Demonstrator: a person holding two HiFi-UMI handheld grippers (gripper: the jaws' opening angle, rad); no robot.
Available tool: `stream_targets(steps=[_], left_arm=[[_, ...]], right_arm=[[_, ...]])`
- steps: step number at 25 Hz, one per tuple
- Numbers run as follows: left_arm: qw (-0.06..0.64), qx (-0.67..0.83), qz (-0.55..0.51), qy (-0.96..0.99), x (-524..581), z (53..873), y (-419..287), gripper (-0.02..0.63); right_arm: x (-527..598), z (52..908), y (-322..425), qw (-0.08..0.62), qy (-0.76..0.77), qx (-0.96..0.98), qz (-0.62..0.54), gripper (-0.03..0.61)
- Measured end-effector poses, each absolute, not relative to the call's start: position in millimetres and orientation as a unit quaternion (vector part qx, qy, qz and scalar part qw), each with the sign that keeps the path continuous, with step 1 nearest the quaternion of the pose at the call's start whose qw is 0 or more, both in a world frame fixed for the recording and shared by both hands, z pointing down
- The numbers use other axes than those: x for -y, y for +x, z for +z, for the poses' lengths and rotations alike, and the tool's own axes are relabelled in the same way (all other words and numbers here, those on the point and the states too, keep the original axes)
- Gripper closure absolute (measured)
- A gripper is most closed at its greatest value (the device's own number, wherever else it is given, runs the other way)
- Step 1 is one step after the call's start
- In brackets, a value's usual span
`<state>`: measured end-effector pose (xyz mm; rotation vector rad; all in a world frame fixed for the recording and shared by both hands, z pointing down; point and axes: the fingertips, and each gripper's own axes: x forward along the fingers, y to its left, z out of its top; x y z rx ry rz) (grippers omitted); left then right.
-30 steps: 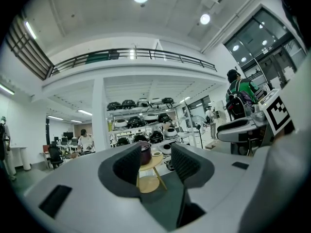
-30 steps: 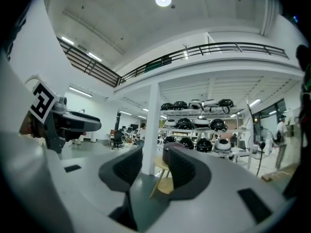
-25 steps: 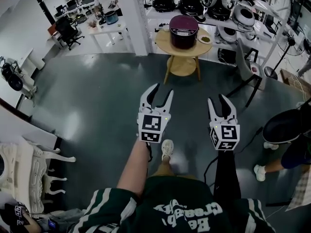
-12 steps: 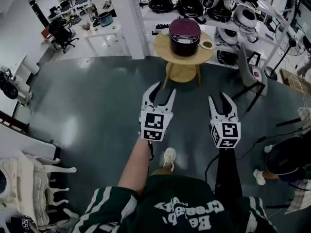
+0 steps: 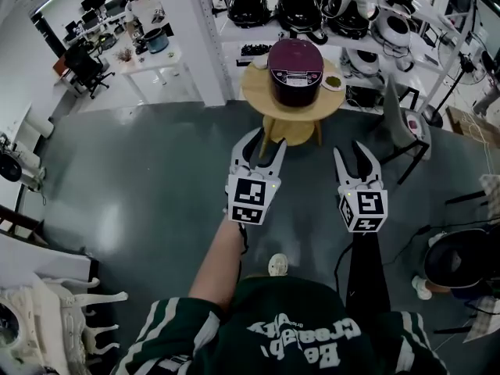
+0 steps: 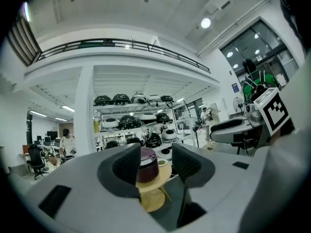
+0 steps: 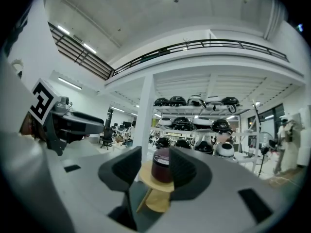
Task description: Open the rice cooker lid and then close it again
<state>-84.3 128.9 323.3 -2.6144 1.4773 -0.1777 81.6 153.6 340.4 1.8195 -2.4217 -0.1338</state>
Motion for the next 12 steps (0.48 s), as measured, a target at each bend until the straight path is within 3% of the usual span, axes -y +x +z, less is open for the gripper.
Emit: stream_targets(steps=[12], left_arm=[[0.061, -0.466, -0.056, -0.881, -71, 339, -98, 0.382]], right_arm=[[-96, 356, 54, 0.075, 0.597, 0.798, -0.038, 0.394]])
